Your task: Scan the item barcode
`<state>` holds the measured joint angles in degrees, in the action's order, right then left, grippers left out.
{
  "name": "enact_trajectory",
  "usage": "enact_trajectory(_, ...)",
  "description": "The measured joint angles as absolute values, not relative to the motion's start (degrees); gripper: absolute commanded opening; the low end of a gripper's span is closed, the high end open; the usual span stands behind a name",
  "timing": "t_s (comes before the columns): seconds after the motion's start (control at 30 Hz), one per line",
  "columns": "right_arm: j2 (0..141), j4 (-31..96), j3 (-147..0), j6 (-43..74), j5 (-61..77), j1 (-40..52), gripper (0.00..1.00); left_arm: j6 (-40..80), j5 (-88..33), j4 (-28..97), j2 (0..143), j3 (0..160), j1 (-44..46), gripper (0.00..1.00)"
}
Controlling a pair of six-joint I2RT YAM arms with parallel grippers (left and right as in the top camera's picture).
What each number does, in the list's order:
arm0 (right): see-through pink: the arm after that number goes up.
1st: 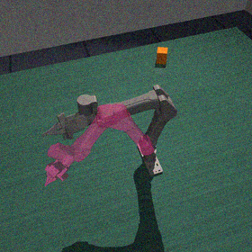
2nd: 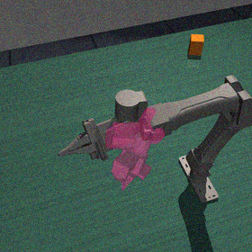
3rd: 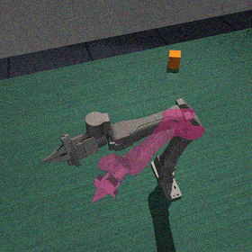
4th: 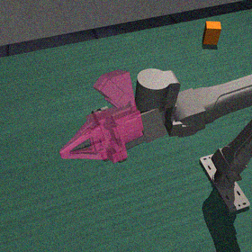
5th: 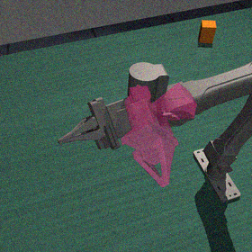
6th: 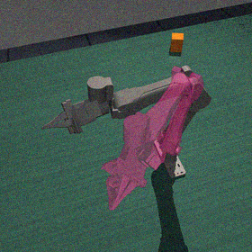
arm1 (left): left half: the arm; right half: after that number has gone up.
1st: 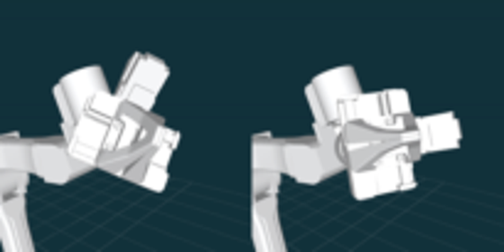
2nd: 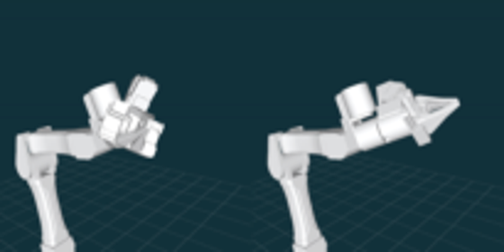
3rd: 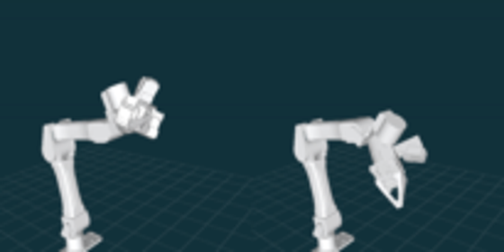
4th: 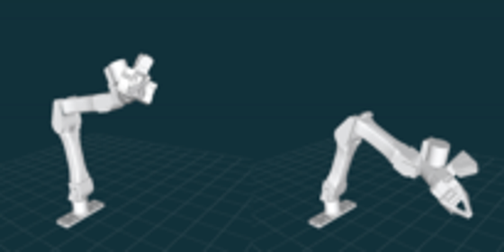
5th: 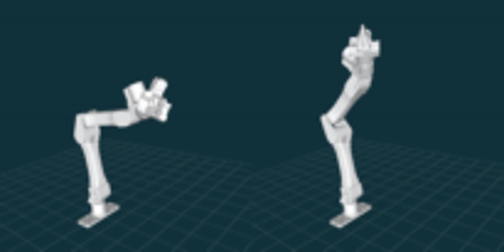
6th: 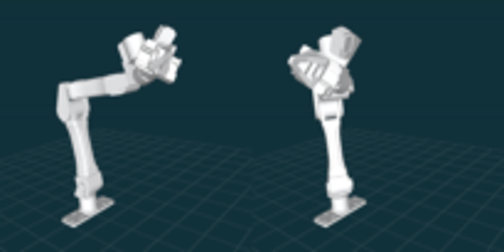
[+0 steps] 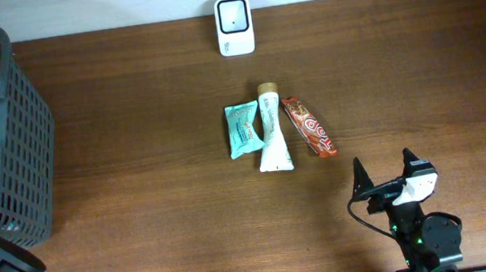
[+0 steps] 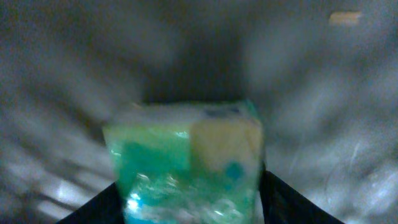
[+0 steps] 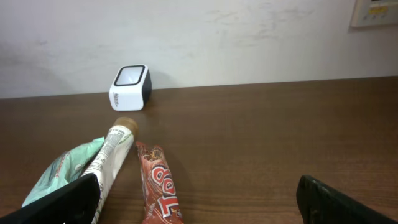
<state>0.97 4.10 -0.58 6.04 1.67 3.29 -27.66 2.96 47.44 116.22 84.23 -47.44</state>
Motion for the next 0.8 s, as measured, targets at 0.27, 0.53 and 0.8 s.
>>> enact_trajectory(0.27,0.97,4.10,-0.58,6.02,1.65,3.29,0.99,-27.44,2.37,47.09,116.92,85.14,-47.44,0.00)
enact_trajectory(0.53,0.97,4.10,-0.58,6.02,1.65,3.29,0.99,-13.19,2.09,54.54,118.93,100.27,-47.44,0.00)
enact_trajectory(0.8,0.97,4.10,-0.58,6.07,1.65,3.29,0.99,8.38,-16.99,55.46,109.36,130.02,-47.62,0.00)
